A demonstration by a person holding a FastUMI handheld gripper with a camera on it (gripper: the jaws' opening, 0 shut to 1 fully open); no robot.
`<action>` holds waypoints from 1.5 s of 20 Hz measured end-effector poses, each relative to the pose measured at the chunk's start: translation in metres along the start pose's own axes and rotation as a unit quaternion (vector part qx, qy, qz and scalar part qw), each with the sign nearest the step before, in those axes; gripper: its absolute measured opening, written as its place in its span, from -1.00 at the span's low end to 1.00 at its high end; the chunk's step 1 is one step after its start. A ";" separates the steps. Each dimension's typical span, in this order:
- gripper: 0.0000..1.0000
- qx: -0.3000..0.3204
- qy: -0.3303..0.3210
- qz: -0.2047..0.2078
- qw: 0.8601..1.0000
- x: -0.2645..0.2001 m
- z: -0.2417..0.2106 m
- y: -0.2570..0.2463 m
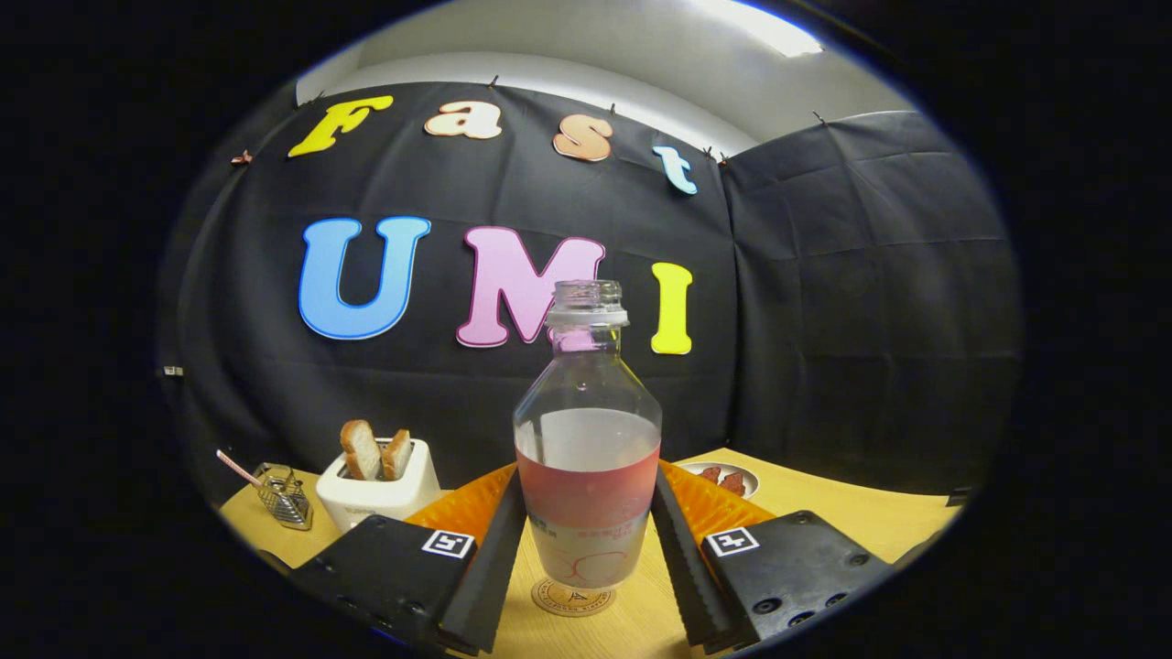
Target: Take the bottle from table, then pour the juice into the cup, finally place the bottle on the coaster
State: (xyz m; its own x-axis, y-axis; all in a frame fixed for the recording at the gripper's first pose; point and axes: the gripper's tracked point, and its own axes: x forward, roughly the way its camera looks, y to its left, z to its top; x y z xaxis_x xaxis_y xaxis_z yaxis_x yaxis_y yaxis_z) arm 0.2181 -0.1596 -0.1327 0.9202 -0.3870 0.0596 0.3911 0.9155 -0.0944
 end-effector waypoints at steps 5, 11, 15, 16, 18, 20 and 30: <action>0.53 -0.033 0.019 -0.003 0.999 0.027 -0.055 0.014; 0.53 -0.045 0.057 0.006 0.997 0.043 -0.117 0.023; 0.54 -0.042 0.063 0.012 0.997 0.050 -0.127 0.022; 0.54 -0.040 0.065 0.011 0.997 0.050 -0.131 0.020; 0.53 -0.030 0.070 0.009 0.997 0.052 -0.136 0.017; 0.53 -0.023 0.076 0.014 0.997 0.054 -0.141 0.019; 0.84 -0.022 0.090 0.012 0.996 0.049 -0.147 0.018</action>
State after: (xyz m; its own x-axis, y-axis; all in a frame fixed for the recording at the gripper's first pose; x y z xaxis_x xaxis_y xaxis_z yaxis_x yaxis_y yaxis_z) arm 0.2727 -0.1778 -0.2772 0.9158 -0.3828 -0.1214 0.3663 0.9202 -0.1383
